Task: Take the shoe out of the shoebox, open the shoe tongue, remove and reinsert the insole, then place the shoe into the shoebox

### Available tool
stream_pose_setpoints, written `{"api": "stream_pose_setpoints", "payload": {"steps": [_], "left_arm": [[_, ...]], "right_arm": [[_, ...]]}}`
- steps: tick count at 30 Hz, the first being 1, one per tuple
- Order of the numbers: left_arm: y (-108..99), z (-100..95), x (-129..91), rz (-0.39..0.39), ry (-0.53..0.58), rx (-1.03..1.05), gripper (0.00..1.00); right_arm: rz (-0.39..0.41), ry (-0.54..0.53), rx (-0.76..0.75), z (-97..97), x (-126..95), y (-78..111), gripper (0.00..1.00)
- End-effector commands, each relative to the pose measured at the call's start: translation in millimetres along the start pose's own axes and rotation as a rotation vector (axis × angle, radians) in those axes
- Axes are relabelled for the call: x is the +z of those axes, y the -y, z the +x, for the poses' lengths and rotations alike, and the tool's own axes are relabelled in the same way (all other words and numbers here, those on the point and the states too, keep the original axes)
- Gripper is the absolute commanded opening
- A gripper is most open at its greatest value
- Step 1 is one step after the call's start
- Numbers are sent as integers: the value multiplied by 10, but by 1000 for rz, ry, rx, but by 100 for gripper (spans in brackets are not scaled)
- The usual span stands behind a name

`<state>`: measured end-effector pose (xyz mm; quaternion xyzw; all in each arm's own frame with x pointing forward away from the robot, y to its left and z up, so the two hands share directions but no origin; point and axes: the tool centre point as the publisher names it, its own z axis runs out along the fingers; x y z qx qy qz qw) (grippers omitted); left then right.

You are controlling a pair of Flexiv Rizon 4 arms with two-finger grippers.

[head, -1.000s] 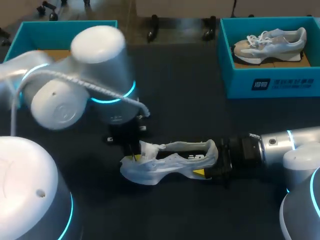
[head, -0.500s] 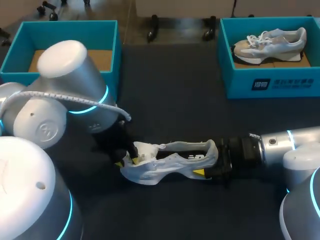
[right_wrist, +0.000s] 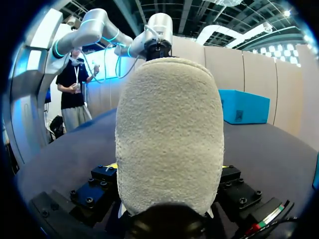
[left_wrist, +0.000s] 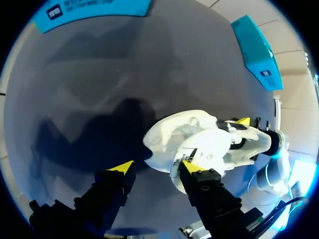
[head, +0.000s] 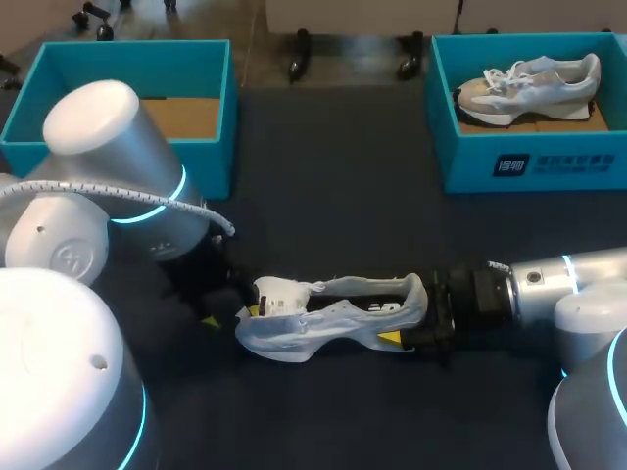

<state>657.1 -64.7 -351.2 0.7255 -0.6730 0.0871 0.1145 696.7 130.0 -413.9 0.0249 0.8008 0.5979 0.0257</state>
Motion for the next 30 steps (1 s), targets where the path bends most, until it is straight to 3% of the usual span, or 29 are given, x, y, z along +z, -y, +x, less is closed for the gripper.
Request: {"api": "stream_pose_setpoints", "payload": {"steps": [1, 8, 14, 16, 19, 20, 25, 29, 30], "left_arm": [[-70, 74, -354, 23, -12, 43, 61], [-29, 365, -730, 80, -57, 157, 65], [35, 620, -878, 111, -37, 251, 64], [63, 701, -900, 110, -25, 283, 57], [84, 811, -947, 105, -7, 348, 35], [83, 843, -969, 104, 1, 379, 0], [46, 1041, -1090, 53, 15, 629, 0], [33, 1234, -1069, -83, 56, 899, 0], [30, 1285, -1050, -88, 56, 927, 0]], "right_arm": [[6, -2, 1, -3, 15, -15, 0], [6, -2, 1, -3, 15, -15, 0], [6, -2, 1, -3, 15, -15, 0], [6, -2, 1, -3, 15, -15, 0], [6, -2, 1, -3, 15, -15, 0], [6, -2, 1, -3, 15, -15, 0], [6, -2, 1, -3, 15, -15, 0], [6, -2, 1, -3, 15, -15, 0], [6, -2, 1, -3, 15, -15, 0]]}}
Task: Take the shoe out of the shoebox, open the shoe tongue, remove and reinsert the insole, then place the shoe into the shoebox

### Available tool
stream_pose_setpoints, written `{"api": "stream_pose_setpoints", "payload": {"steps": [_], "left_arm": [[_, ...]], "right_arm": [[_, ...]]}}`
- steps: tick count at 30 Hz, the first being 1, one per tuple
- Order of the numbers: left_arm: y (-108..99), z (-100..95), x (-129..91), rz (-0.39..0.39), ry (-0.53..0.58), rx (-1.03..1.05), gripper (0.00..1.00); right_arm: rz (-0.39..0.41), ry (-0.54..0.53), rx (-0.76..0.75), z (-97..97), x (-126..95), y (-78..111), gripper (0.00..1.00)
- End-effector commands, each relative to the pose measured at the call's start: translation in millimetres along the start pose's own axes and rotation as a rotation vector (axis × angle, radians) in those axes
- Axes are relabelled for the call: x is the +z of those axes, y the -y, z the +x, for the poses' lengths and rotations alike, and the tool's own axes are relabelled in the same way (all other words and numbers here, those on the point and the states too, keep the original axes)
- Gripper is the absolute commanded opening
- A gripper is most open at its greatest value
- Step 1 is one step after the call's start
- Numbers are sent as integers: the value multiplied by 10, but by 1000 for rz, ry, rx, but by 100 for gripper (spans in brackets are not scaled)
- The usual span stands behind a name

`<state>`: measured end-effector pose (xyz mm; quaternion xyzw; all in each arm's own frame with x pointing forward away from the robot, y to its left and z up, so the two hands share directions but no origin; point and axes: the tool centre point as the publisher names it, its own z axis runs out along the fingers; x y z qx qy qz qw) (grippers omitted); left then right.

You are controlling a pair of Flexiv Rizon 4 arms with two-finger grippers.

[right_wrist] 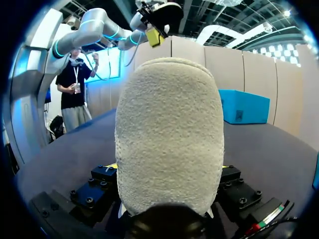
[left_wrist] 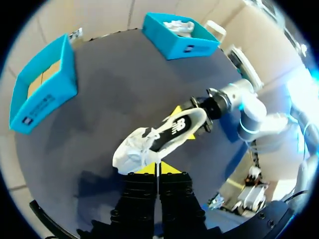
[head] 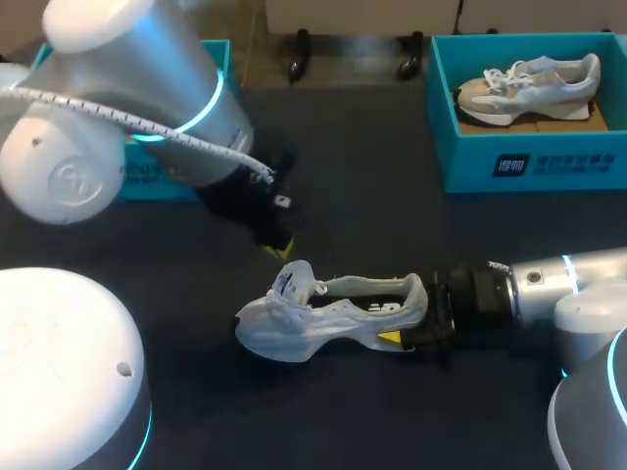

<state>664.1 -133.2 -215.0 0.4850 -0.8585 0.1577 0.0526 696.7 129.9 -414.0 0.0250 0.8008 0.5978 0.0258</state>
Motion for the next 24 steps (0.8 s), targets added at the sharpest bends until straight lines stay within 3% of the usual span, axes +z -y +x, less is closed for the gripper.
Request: {"api": "stream_pose_setpoints", "payload": {"steps": [1, 8, 11, 13, 24], "left_arm": [[222, 196, 96, -216, -12, 353, 0], [317, 472, 111, -276, -24, 672, 0], [510, 620, 124, -355, -7, 773, 0], [689, 736, 180, -389, -12, 693, 0], [689, 736, 180, -389, -12, 693, 0]], "right_arm": [[6, -2, 1, -2, 15, -16, 0], [6, -2, 1, -2, 15, -16, 0], [6, -2, 1, -2, 15, -16, 0], [6, -2, 1, -2, 15, -16, 0], [6, -2, 1, -2, 15, -16, 0]]}}
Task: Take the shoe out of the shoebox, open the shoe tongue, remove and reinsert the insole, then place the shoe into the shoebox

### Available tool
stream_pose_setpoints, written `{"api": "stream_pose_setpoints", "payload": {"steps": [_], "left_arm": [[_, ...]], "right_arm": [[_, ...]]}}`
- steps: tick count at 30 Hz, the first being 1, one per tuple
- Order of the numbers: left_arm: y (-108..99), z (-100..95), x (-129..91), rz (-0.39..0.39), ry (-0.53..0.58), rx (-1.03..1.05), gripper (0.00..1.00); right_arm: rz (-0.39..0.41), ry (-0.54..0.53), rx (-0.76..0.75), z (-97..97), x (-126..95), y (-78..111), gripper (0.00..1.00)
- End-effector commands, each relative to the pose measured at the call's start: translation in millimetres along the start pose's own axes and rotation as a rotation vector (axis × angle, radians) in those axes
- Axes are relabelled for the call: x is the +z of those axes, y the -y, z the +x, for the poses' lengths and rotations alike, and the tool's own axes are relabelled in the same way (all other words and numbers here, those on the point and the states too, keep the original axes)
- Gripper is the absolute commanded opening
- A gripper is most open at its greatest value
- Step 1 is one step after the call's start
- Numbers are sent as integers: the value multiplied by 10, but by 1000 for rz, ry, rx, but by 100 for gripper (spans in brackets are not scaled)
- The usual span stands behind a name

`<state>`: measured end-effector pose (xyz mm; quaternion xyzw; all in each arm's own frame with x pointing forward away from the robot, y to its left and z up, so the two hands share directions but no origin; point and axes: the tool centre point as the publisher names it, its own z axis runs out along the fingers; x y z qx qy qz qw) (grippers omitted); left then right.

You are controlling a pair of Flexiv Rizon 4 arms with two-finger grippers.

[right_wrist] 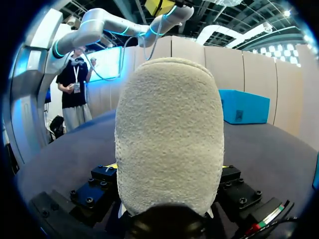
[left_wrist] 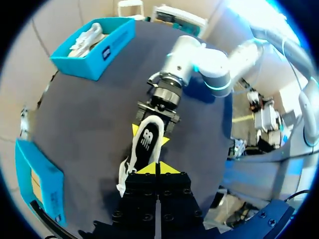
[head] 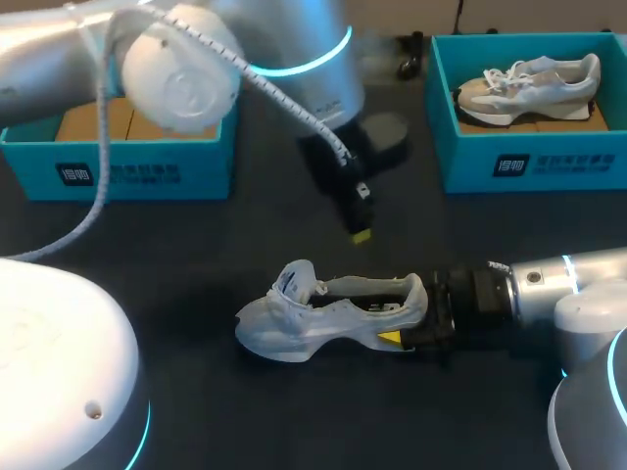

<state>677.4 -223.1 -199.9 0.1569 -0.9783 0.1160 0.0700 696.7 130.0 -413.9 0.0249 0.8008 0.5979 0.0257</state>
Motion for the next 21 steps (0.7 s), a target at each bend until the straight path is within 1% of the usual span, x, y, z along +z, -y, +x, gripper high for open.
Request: {"api": "stream_pose_setpoints", "payload": {"steps": [1, 2, 3, 7, 10, 13, 21], "left_arm": [[111, -45, 6, -230, -10, 1, 0], [111, -45, 6, -230, -10, 1, 0], [110, -53, 8, -231, 12, 42, 0], [136, -35, 34, -237, 43, 160, 0], [131, -40, 130, -242, 38, 237, 0], [70, -66, 285, -259, 17, 325, 0], [70, -66, 285, -259, 17, 325, 0]], "right_arm": [[6, -2, 1, -3, 15, -16, 0], [6, -2, 1, -3, 15, -16, 0], [6, -2, 1, -3, 15, -16, 0], [6, -2, 1, -3, 15, -16, 0], [6, -2, 1, -3, 15, -16, 0], [6, -2, 1, -3, 15, -16, 0], [6, -2, 1, -3, 15, -16, 0]]}}
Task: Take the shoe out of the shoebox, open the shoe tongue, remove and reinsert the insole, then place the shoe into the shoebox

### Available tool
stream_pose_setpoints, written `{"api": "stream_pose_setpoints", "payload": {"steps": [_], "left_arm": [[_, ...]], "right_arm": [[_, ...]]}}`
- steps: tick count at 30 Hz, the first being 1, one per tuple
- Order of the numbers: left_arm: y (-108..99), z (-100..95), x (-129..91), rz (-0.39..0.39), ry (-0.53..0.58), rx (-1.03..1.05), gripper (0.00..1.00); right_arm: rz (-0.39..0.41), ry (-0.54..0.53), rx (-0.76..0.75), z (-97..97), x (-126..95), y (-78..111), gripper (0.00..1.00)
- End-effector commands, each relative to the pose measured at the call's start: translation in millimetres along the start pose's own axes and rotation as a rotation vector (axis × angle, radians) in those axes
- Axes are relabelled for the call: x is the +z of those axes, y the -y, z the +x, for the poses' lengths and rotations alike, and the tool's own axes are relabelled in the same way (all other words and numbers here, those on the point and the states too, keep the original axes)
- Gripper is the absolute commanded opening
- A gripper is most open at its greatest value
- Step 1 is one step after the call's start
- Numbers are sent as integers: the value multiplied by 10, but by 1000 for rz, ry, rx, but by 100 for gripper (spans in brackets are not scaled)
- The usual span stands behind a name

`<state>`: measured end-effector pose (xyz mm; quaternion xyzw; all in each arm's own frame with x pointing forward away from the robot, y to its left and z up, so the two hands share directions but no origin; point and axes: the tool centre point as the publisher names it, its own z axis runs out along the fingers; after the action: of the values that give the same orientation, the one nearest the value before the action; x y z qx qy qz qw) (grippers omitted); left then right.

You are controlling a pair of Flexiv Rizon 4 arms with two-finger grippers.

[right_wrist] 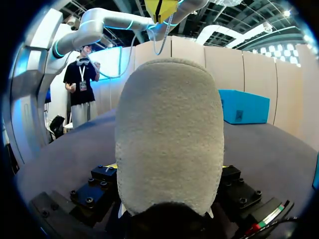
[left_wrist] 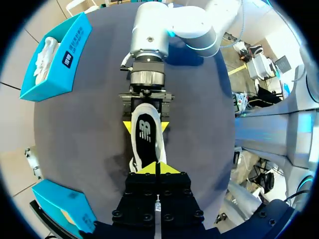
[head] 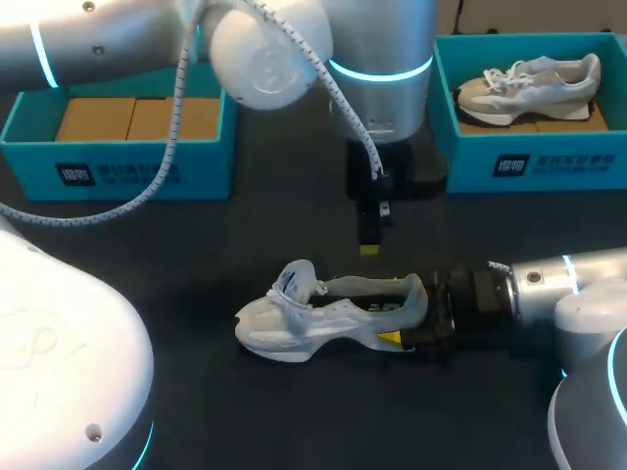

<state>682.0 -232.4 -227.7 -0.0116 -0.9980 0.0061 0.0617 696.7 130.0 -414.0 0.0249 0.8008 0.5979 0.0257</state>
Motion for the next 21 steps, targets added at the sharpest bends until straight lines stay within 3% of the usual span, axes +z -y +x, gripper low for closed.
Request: {"api": "stream_pose_setpoints", "payload": {"steps": [1, 8, 9, 15, 21], "left_arm": [[23, -10, -7, -17, 0, 0, 0], [23, -10, -7, -17, 0, 0, 0], [34, 4, 13, -4, 0, 74, 0], [-19, -62, 361, 13, 6, 115, 0], [-11, -134, 570, 41, -1, 154, 0]], "right_arm": [[6, -2, 1, -3, 15, -16, 0], [6, -2, 1, -3, 15, -16, 0], [6, -2, 1, -3, 15, -16, 0], [6, -2, 1, -3, 15, -16, 0], [6, -2, 1, -3, 15, -16, 0]]}}
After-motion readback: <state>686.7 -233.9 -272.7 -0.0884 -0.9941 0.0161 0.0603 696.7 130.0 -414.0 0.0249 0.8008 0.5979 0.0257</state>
